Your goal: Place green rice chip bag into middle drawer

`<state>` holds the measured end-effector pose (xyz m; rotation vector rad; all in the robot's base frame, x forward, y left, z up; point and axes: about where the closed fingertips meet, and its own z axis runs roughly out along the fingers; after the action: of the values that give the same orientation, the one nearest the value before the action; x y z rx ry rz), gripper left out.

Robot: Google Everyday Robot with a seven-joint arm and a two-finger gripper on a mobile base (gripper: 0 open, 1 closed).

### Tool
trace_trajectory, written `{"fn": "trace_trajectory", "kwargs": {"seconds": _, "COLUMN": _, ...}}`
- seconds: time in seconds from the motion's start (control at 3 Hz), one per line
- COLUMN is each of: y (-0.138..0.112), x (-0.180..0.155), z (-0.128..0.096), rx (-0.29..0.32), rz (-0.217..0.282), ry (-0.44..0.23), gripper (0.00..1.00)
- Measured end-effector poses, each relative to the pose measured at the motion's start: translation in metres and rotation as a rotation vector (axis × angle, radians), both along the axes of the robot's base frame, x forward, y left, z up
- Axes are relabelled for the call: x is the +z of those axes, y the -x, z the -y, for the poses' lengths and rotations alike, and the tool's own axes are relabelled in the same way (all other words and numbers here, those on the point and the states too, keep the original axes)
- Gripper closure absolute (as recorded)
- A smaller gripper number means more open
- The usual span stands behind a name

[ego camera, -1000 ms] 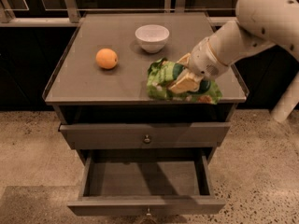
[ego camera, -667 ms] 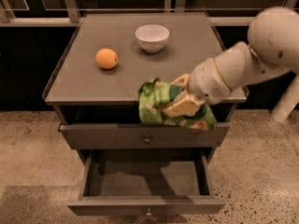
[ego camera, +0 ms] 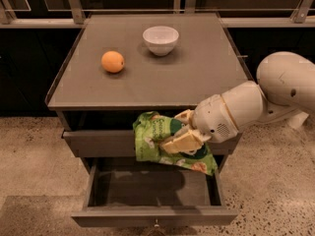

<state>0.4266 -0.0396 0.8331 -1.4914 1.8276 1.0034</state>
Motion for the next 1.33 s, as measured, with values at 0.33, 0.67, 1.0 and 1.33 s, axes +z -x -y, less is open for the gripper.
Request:
{"fn": "trace_trajectory", "kwargs": {"seconds": 0.33, "y": 0.002, "x": -0.003, "z": -0.001, "rx": 0.001, "rz": -0.010, "ry": 0.002, "gripper": 1.00}}
{"fn": "trace_trajectory", "kwargs": {"seconds": 0.67, "y": 0.005, "x": -0.013, "z": 0.006, "rx": -0.038, "rz": 0.000, "ry": -0.006, "gripper": 1.00}}
{"fn": "trace_trajectory", "kwargs": {"seconds": 1.0, "y": 0.022, "x": -0.084, "z": 0.044, "rx": -0.194, "rz": 0.001, "ry": 0.007, "gripper": 1.00}}
{"fn": "trace_trajectory", "kwargs": {"seconds": 1.33, "y": 0.032, "x": -0.157, "z": 0.081, "rx": -0.337, "rz": 0.001, "ry": 0.061, "gripper": 1.00}}
